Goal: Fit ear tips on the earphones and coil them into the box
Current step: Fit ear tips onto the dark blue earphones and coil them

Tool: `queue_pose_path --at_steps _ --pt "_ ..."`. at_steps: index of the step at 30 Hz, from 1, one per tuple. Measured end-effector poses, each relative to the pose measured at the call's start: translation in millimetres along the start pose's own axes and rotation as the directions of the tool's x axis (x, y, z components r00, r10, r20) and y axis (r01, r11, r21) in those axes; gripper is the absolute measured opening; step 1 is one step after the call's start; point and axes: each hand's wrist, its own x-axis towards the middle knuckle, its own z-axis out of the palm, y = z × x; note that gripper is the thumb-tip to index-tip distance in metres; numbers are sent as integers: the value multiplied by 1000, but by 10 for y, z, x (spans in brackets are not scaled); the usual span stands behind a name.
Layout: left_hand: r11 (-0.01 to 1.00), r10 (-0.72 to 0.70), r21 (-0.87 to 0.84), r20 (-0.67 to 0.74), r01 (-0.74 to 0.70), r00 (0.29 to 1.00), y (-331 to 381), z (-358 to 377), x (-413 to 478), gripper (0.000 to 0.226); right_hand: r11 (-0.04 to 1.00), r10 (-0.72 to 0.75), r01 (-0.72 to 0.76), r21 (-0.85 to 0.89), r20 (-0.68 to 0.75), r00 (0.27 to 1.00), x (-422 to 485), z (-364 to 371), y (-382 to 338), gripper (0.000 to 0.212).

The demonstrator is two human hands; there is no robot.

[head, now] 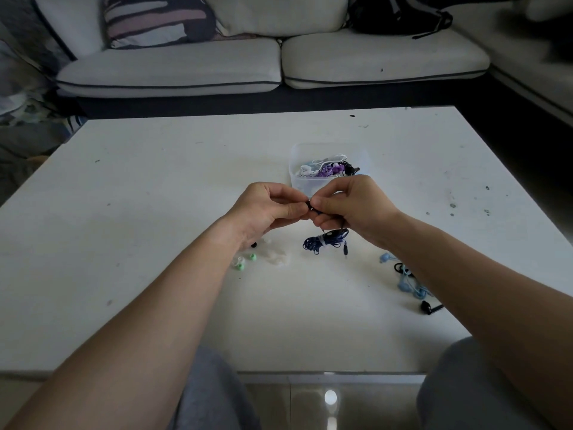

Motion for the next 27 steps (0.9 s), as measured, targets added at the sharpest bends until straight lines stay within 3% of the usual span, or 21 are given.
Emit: queue_pose_path --at_steps 4,12,18,22,27 --pt "998 -48 -37 53 50 997 16 -14 -18 14 999 36 -33 -29 97 995 8 -57 -16 6" --pt "1000 23 -18 98 -21 995 33 40 -43 18 969 158 -192 157 206 966 13 -132 -4 16" --pt "953 209 220 21 -209 978 54 95 -8 22 932 207 -249 262 175 962 36 -130 34 18" --pt "929 254 281 -13 -240 967 24 101 4 21 965 157 -179 193 125 980 55 -134 53 13" --pt "949 173 268 -10 -164 985 -27 72 -2 18 997 71 -74 37 99 993 68 -132 78 10"
